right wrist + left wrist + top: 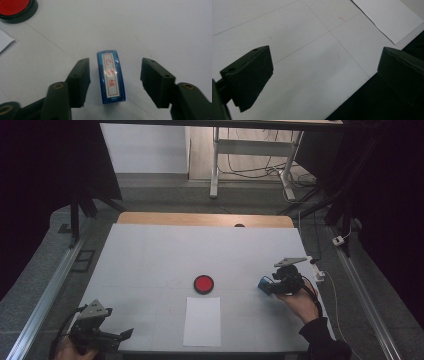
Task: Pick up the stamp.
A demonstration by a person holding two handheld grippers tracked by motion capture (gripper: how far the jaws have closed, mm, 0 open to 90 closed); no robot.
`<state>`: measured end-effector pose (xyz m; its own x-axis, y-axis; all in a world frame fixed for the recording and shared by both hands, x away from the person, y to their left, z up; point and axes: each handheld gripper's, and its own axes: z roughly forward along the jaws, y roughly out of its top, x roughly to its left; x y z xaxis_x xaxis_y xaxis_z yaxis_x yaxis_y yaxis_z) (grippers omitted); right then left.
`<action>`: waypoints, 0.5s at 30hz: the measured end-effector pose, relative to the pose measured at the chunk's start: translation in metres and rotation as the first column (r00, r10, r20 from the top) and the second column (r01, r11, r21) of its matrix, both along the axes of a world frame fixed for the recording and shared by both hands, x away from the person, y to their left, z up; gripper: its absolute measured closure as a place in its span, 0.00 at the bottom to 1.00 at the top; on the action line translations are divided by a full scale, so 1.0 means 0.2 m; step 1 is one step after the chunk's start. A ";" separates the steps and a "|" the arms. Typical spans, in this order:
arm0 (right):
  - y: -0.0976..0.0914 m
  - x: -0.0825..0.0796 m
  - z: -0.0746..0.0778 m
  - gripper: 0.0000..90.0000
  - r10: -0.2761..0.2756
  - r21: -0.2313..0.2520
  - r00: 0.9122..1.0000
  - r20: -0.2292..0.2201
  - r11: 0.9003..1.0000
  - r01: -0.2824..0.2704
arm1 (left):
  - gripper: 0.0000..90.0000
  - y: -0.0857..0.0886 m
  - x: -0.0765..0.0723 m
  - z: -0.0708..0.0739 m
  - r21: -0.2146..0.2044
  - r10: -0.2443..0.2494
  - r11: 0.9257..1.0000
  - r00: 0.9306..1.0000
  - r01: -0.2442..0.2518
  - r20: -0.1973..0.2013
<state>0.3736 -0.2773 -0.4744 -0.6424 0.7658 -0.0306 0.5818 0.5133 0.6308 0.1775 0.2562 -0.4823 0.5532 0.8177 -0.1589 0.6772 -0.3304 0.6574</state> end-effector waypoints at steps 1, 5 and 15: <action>0.00 0.00 0.00 0.52 0.005 0.006 1.000 -0.002 1.000 -0.005 | 0.01 0.00 0.00 0.00 0.000 -0.001 1.000 1.000 0.001 0.000; 0.00 0.01 0.00 0.64 0.037 -0.002 0.999 -0.022 0.999 -0.037 | 0.01 0.00 0.00 0.00 0.002 -0.003 1.000 1.000 0.003 0.000; 0.01 0.00 0.01 0.78 0.052 -0.023 0.998 -0.021 0.998 -0.052 | 0.01 0.00 0.00 0.00 0.006 -0.007 1.000 1.000 0.007 0.001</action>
